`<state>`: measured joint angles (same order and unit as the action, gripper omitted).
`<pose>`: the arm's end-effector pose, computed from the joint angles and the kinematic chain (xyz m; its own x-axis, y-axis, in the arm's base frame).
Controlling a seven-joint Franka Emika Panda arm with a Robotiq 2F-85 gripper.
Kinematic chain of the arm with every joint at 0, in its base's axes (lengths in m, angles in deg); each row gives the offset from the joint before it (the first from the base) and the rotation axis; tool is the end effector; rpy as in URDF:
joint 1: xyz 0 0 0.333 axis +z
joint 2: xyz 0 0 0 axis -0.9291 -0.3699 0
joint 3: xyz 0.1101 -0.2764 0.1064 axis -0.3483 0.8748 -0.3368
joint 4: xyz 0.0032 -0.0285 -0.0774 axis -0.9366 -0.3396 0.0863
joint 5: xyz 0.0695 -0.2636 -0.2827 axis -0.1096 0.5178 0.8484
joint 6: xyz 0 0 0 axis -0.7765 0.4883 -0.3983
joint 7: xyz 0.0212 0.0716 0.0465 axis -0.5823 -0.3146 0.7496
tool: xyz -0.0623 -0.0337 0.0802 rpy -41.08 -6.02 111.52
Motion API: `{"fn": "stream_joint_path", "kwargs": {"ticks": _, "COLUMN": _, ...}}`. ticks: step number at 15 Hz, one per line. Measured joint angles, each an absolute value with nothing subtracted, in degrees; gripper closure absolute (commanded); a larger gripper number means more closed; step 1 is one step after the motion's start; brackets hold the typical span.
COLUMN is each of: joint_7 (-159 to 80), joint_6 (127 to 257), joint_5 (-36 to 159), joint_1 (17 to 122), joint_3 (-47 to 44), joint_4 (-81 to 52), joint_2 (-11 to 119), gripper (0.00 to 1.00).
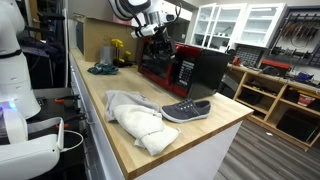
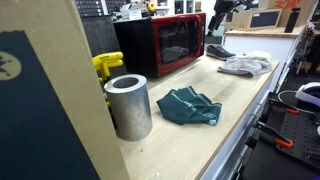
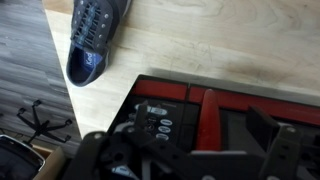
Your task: Open the microwave door
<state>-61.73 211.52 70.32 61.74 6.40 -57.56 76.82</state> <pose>0.4960 -0.1573 0.4156 0.9186 0.1953 0.3435 0.1078 -0.9602 0.2576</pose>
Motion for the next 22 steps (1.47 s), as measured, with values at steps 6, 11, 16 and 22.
{"fn": "stream_joint_path", "kwargs": {"ticks": 6, "joint_7": -63.28, "joint_6": 212.89, "joint_5": 65.95, "joint_1": 61.73, "joint_3": 6.40, "joint_4": -52.63, "joint_2": 70.98, "gripper": 0.00}}
{"fn": "stream_joint_path", "kwargs": {"ticks": 11, "joint_7": -67.55, "joint_6": 212.35, "joint_5": 56.96, "joint_1": 61.56, "joint_3": 5.67, "joint_4": -49.09, "joint_2": 67.82, "gripper": 0.00}}
{"fn": "stream_joint_path", "kwargs": {"ticks": 16, "joint_7": -68.60, "joint_6": 211.15, "joint_5": 52.73, "joint_1": 61.27, "joint_3": 2.97, "joint_4": -45.91, "joint_2": 66.17, "gripper": 0.51}}
{"fn": "stream_joint_path", "kwargs": {"ticks": 22, "joint_7": -68.04, "joint_6": 204.10, "joint_5": 52.91, "joint_1": 61.09, "joint_3": 2.32, "joint_4": -42.34, "joint_2": 65.92, "gripper": 0.93}}
